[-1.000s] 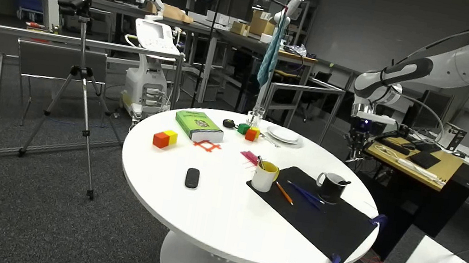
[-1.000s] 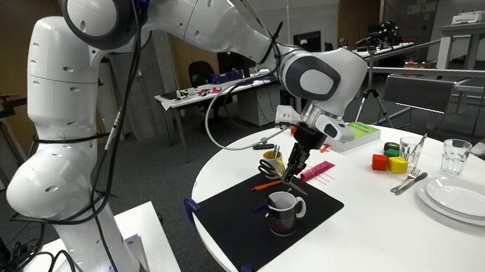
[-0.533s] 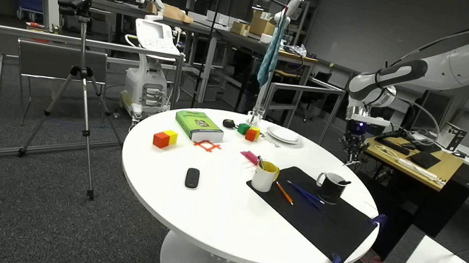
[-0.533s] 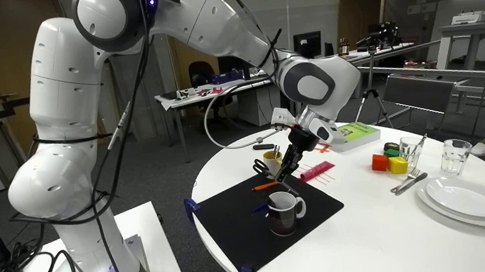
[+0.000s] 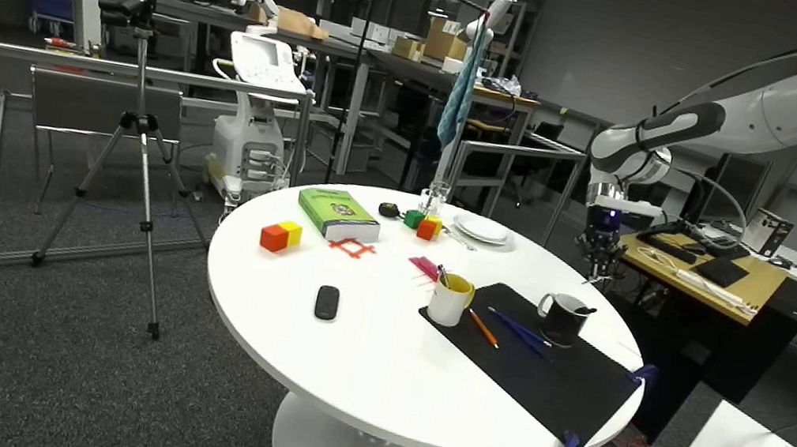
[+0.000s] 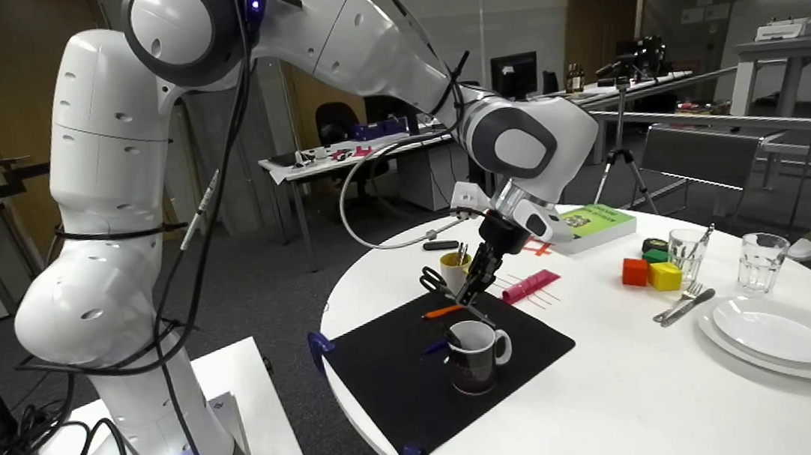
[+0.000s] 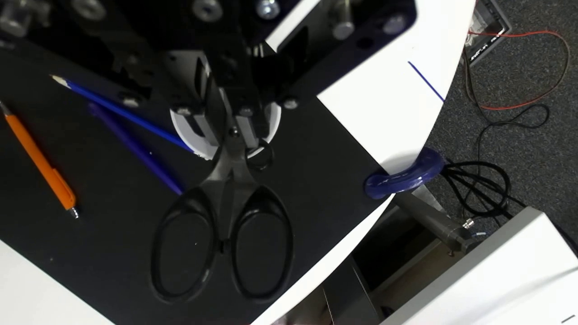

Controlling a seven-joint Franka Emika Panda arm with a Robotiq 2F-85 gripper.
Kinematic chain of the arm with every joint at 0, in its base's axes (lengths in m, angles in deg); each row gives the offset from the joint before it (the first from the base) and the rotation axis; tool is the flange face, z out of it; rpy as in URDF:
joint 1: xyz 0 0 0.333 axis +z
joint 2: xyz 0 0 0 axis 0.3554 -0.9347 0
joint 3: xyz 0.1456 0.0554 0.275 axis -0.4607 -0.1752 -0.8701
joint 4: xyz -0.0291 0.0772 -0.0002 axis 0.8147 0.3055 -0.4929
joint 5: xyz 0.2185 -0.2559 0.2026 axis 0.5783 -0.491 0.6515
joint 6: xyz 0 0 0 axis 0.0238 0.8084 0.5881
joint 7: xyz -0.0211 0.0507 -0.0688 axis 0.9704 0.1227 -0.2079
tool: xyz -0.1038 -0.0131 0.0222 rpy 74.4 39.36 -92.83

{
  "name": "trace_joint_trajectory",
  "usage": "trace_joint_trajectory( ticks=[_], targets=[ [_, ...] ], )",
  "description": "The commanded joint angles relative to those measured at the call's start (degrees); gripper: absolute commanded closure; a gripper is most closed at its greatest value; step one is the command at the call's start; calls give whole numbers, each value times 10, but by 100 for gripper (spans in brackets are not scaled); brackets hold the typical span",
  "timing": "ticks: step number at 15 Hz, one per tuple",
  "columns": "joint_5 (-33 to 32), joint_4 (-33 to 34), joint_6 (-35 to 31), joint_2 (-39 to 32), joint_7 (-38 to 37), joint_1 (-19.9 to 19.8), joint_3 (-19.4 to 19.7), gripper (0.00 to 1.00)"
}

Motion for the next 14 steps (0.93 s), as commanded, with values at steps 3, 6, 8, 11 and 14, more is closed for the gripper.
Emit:
trace_joint_trajectory(
  ticks=[3,6,8,11,14],
  targets=[
    [1,6,20,-1,-4,4,0,97],
    [1,11,44,-7,-9,5,-2,97],
    [4,23,75,-15,-13,4,-2,97],
    [5,46,117,-30,-15,1,0,97],
    [16,85,172,-52,-18,-3,1,97]
  ],
)
